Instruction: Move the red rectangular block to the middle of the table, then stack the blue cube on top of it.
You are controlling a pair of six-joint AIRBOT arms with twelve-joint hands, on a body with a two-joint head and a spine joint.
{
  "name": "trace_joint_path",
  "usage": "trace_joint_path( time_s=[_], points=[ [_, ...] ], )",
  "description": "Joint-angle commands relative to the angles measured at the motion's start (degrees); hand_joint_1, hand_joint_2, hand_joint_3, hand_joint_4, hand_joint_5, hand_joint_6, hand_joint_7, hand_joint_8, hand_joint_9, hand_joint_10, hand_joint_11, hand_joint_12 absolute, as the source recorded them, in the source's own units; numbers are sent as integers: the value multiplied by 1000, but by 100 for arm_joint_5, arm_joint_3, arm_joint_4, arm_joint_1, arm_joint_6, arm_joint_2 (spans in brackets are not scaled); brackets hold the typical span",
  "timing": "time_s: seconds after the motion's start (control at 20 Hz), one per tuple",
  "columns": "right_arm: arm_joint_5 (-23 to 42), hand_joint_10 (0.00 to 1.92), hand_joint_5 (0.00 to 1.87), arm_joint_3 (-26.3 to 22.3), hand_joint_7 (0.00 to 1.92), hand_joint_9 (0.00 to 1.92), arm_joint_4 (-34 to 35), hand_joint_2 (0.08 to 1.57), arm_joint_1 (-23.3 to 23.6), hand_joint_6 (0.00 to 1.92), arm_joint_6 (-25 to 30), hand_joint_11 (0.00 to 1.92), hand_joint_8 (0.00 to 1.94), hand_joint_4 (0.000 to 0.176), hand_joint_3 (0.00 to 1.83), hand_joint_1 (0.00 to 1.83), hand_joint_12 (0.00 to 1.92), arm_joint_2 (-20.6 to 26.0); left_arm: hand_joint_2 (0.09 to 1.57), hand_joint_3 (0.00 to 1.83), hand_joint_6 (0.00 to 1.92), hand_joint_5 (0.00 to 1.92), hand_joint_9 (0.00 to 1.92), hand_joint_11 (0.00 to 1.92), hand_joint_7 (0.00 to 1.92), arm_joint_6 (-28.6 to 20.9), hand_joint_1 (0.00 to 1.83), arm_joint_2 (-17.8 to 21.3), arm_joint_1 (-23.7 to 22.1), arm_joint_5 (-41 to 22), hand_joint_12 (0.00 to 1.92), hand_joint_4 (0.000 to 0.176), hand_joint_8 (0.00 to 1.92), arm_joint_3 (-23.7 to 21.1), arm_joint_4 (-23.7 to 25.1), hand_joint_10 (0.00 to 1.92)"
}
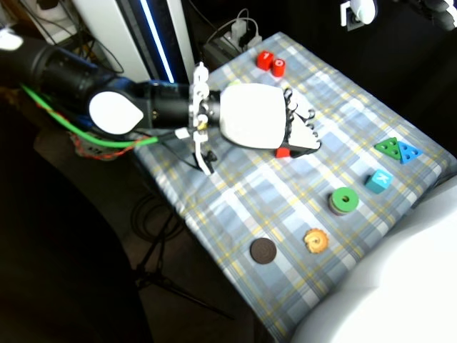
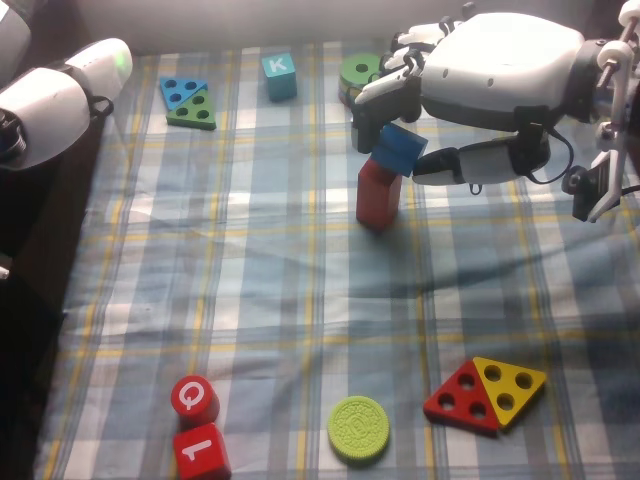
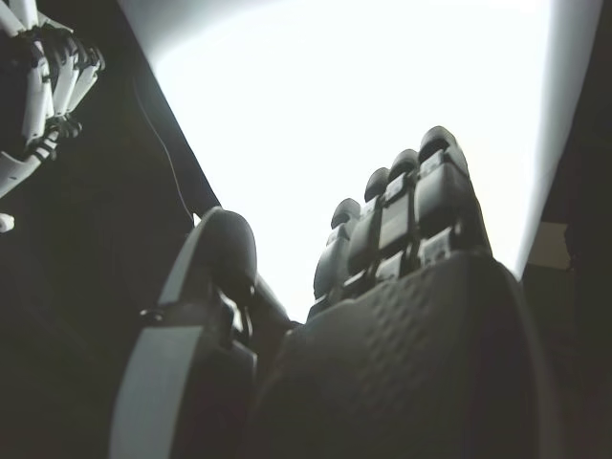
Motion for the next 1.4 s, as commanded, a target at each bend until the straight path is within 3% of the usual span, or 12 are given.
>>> trace_joint_path(
  time_s=[0.0, 0.1, 0.2, 0.6, 0.65, 0.8, 0.85, 0.9, 0.95, 1.2, 1.3, 1.35],
  points=[
    [516, 1497, 709, -20, 474, 327, 120, 1250, 40, 1394, -4, 158, 1192, 0, 0, 994, 1921, -10, 1494, 1, 0, 0, 0, 0, 0, -41, 518, -12, -17, -702, 0, 78, 0, 5, 167, 0],
    [516, 1434, 716, -19, 459, 302, 118, 1245, 40, 1389, -4, 139, 1078, 20, 1, 977, 1921, -10, 1492, 0, 0, 0, 0, 0, 0, -41, 520, -12, -17, -702, 0, 83, 0, 5, 167, 0],
    [517, 1295, 461, -18, 494, 319, 101, 1121, 40, 997, -4, 77, 992, 0, 0, 1097, 1839, -10, 1492, 0, 0, 0, 0, 0, 0, -41, 521, -12, -17, -702, 0, 84, 0, 5, 167, 0],
    [524, 1165, 514, -7, 571, 355, 71, 1119, 42, 618, -4, 0, 933, 0, 0, 1131, 1745, -10, 1490, 0, 0, 0, 0, 0, 0, -41, 516, -13, -17, -702, 0, 93, 0, 5, 166, 0],
    [524, 1181, 518, -2, 724, 354, 71, 1191, 42, 625, -4, 0, 1265, 0, 4, 1270, 1773, -10, 1492, 1, 0, 0, 0, 0, 0, -41, 496, -13, -17, -703, 0, 95, 0, 5, 166, 0],
    [524, 1116, 509, 5, 583, 372, 71, 1147, 42, 749, -4, 0, 1033, 0, 0, 1171, 1795, -10, 1492, 1, 0, 0, 0, 0, 0, -41, 488, -11, -14, -714, 0, 111, 0, 4, 166, 0],
    [524, 1137, 513, 5, 732, 390, 71, 1190, 42, 753, -4, 0, 1276, 0, 11, 1277, 1809, -10, 1493, 2, 0, 0, 0, 0, 0, -41, 487, -11, -14, -714, 0, 111, 0, 4, 166, 0],
    [524, 1152, 590, 6, 749, 377, 70, 1250, 42, 1336, -4, 0, 1379, 0, 19, 1158, 1833, -10, 1495, 2, 0, 0, 0, 0, 0, -41, 474, -11, -14, -715, 0, 113, 0, 4, 166, 0],
    [524, 1162, 587, 6, 751, 376, 70, 1275, 42, 1465, -4, 0, 1419, 0, 6, 1132, 1818, -10, 1497, 3, 0, 0, 0, 0, 0, -41, 472, -11, -14, -716, 0, 102, 0, 3, 166, 0],
    [524, 1159, 709, 5, 551, 378, 64, 1250, 43, 1387, -4, 5, 987, 0, 0, 1064, 1820, -10, 1497, 2, 0, 0, 0, 0, 0, -41, 486, -11, -11, -721, 0, 110, 0, 2, 166, 0],
    [524, 1108, 479, 5, 757, 411, 64, 1212, 43, 910, -4, 0, 1328, 0, 0, 1294, 1793, -10, 1494, 0, 0, 0, 0, 0, 0, -41, 500, -11, -11, -722, 0, 102, 0, 2, 166, 0],
    [524, 1093, 671, 3, 554, 364, 64, 1240, 43, 1279, -4, 0, 1079, 0, 0, 1109, 1778, -10, 1494, 0, 0, 0, 0, 0, 0, -41, 499, -11, -10, -722, 0, 95, 0, 1, 166, 0]
  ],
)
